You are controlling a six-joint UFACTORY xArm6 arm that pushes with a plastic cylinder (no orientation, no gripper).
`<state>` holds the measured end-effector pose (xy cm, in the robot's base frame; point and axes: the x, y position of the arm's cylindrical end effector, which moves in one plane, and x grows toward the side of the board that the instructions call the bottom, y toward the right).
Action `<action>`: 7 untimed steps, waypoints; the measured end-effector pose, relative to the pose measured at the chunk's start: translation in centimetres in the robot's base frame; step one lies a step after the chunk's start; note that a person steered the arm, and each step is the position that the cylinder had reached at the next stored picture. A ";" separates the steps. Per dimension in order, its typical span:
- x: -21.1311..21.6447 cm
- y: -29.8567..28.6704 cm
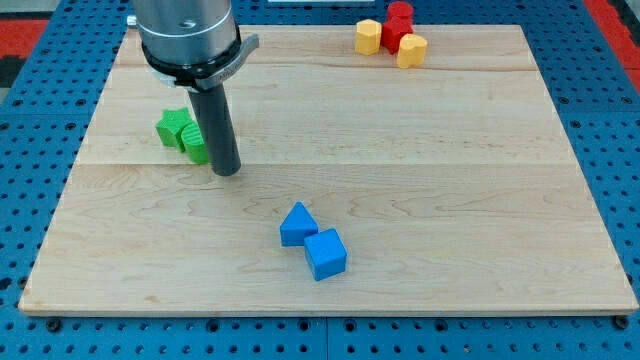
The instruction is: Move green blocks to the center left of the board
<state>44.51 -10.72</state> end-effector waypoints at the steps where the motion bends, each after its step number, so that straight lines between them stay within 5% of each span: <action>1: -1.9 -1.0; 3: -6.9 -6.0; 4: -7.7 -3.8; 7: -9.5 13.2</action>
